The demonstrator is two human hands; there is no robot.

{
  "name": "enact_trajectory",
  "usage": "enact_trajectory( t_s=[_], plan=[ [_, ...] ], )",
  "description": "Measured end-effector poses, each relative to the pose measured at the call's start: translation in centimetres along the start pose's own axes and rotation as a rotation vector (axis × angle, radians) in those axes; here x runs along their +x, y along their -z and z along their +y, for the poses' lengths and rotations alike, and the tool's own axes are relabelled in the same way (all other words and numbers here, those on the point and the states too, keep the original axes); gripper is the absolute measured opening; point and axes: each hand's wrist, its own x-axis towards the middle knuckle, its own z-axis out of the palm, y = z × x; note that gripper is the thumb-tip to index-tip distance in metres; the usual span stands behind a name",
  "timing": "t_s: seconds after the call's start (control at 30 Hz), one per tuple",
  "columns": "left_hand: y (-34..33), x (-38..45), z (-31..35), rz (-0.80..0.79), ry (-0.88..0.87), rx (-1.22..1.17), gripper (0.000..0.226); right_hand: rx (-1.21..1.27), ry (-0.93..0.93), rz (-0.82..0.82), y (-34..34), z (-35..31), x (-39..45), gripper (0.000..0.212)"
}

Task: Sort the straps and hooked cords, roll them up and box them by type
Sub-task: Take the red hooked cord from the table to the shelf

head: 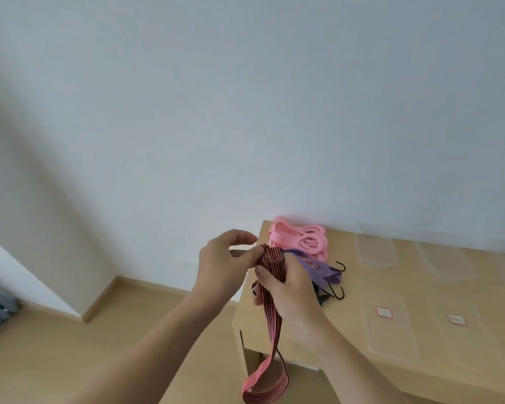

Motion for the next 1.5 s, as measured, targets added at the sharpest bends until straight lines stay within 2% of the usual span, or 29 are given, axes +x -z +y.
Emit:
enact_trajectory(
  t_s=[0.07, 0.13, 0.17, 0.2, 0.27, 0.33, 0.4, 0.5, 0.57, 0.63, 0.67, 0.73, 0.87, 1.0, 1.07, 1.17, 1.23, 1.33, 1.43, 1.5],
  plan=[
    [-0.2, 1.5, -0.8, -0.113, -0.223, 0.283, 0.054, -0.005, -0.030, -0.059, 1.6, -0.3, 1.5, 0.010],
    [-0.6, 2.5, -1.4, -0.385, -0.419, 0.471, 0.085, -0.036, -0.042, -0.182, 3.1, -1.0, 2.8, 0.010],
    [-1.1, 3.0, -1.6, -0.493, -0.451, 0.507, 0.088, -0.053, -0.052, -0.250, 3.7, -1.3, 3.4, 0.009],
    [-1.7, 3.5, -1.9, -0.536, -0.454, 0.514, 0.082, -0.076, -0.067, -0.310, 4.3, -1.3, 4.0, 0.009],
    [-3.0, 4.5, -1.9, -0.466, -0.414, 0.534, 0.055, -0.111, -0.088, -0.384, 5.2, -1.0, 4.9, 0.012],
    [-4.1, 5.8, -2.3, -0.419, -0.363, 0.600, 0.033, -0.109, -0.098, -0.366, 6.0, -0.5, 5.7, 0.016],
    [-4.6, 6.9, -3.1, -0.353, -0.328, 0.616, 0.028, -0.127, -0.129, -0.337, 7.1, 0.4, 6.3, 0.029],
    [-4.0, 8.5, -3.7, -0.114, -0.163, 0.479, 0.027, -0.281, -0.193, -0.317, 9.2, 2.0, 6.9, 0.041],
    [-2.7, 9.9, -3.9, 0.045, 0.016, 0.322, 0.021, -0.353, -0.223, -0.317, 10.5, 3.4, 7.3, 0.034],
    [-1.4, 10.7, -4.3, 0.115, 0.191, 0.183, 0.013, -0.368, -0.210, -0.252, 11.4, 4.1, 7.7, 0.021],
    [-1.1, 10.8, -4.7, 0.085, 0.256, 0.141, 0.013, -0.346, -0.185, -0.192, 11.6, 4.2, 8.0, 0.013],
    [-1.8, 10.2, -5.5, -0.099, 0.346, 0.073, 0.015, -0.192, -0.147, -0.069, 11.3, 3.6, 8.8, 0.008],
    [-6.9, 7.0, -6.0, -0.508, 0.420, -0.211, 0.024, 0.265, -0.196, 0.084, 9.8, 1.5, 10.9, 0.041],
    [-11.2, 5.6, -6.5, -0.754, 0.446, -0.409, 0.044, 0.547, -0.186, 0.137, 8.9, 0.9, 13.0, 0.041],
    [-12.2, 5.4, -6.4, -0.833, 0.433, -0.417, 0.037, 0.572, -0.186, 0.159, 9.1, 1.0, 13.8, 0.042],
    [-12.8, 5.9, -6.7, -0.678, 0.472, -0.313, 0.021, 0.483, -0.195, 0.205, 10.5, 2.0, 14.8, 0.039],
    [-12.9, 7.3, -8.0, -0.481, 0.526, -0.254, 0.020, 0.339, -0.188, 0.239, 12.1, 3.6, 15.3, 0.029],
    [-12.4, 10.0, -9.5, -0.205, 0.583, -0.297, 0.019, 0.091, -0.183, 0.241, 14.5, 6.6, 15.6, 0.010],
    [-13.4, 12.9, -9.9, -0.133, 0.540, -0.227, 0.026, -0.141, -0.148, 0.182, 16.0, 9.6, 15.6, 0.019],
    [-14.9, 14.8, -10.1, -0.133, 0.405, -0.049, 0.031, -0.290, -0.064, 0.180, 16.7, 10.8, 15.7, 0.027]
  ],
)
